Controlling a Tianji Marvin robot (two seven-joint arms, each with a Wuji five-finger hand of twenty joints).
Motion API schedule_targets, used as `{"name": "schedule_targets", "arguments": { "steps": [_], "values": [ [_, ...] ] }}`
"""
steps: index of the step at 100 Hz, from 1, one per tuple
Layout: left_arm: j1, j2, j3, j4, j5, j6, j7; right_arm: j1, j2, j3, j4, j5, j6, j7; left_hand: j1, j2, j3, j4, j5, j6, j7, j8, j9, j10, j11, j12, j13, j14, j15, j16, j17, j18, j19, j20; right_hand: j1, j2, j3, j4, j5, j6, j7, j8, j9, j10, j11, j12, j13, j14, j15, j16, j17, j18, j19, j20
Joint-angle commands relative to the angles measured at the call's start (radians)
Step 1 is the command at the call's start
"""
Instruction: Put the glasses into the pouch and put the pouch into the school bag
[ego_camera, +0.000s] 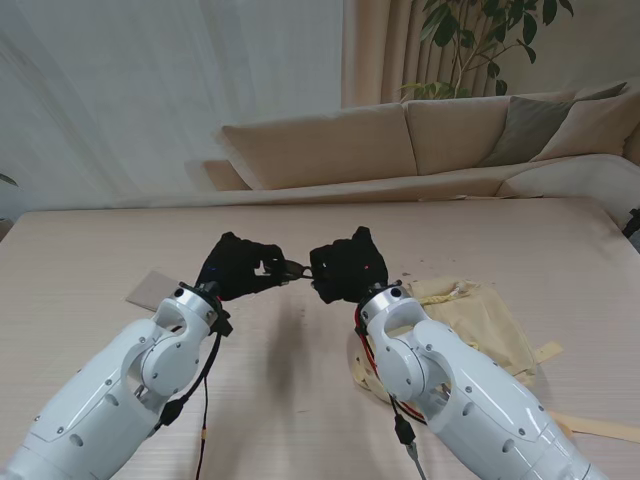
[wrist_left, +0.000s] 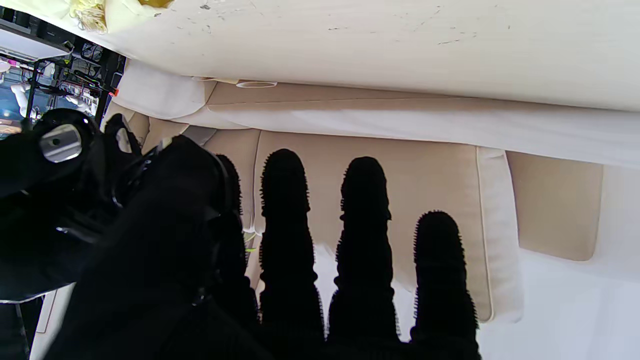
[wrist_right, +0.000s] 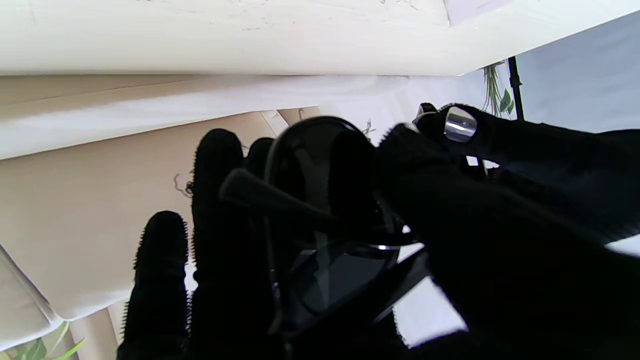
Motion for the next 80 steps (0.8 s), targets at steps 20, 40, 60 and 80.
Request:
{"name": "schedule_targets", "arguments": {
  "steps": [20,40,60,80],
  "values": [
    [0.001,-0.007,0.001,0.003,-0.012,-0.022,-0.029,0.015,0.0,-0.017,0.017,-0.04,0.004,-0.027,0.032,0.016,0.066,0.007,0.069,-0.049,0.038,0.021,0.039,-0.006,-0.018,0.005,0.028,-0.003,0.023,0.009,-0.015,-0.032,0.032,0.023,0.065,-0.08,0.139,0.018,0.064,0.039,0.063,0.058,0.095,0.095,0.102,0.083,0.131,-0.022,0.128,0.04,0.054,0.042,0.062,0.046],
    [-0.011,-0.009,0.008,0.011,-0.01,-0.046,-0.015,0.023,0.01,-0.027,-0.008,-0.06,0.034,0.04,0.027,0.017,0.063,0.002,0.068,-0.057,0.039,0.011,0.039,-0.011,-0.016,-0.001,0.03,-0.007,0.024,0.008,-0.019,-0.04,0.032,0.023,0.037,-0.011,0.128,0.002,0.012,0.04,0.053,0.151,0.069,0.081,0.227,0.197,0.128,0.007,0.292,0.119,0.056,0.017,0.131,0.093],
    [-0.007,-0.008,0.001,0.006,-0.004,-0.057,-0.012,0.019,-0.001,-0.027,0.004,-0.024,0.031,0.003,0.024,0.018,0.059,0.003,0.068,-0.064,0.039,0.002,0.038,-0.014,-0.018,-0.009,0.03,-0.013,0.023,0.006,-0.025,-0.042,0.027,0.021,0.017,-0.018,0.167,-0.012,0.035,0.082,0.083,0.202,0.12,0.109,0.293,0.245,0.191,0.086,0.454,0.164,0.09,0.026,0.226,0.169],
    [-0.03,-0.01,0.017,0.027,-0.013,-0.089,-0.009,0.027,0.005,-0.035,0.007,-0.041,0.035,0.022,0.034,0.015,0.065,-0.001,0.075,-0.048,0.046,-0.005,0.046,-0.004,-0.013,-0.011,0.033,-0.006,0.025,0.007,-0.026,-0.044,0.025,0.019,-0.046,0.007,0.141,-0.017,0.061,0.072,0.063,0.132,0.124,0.091,0.202,0.241,0.162,0.074,0.363,0.13,0.069,0.041,0.184,0.171]
  ]
}}
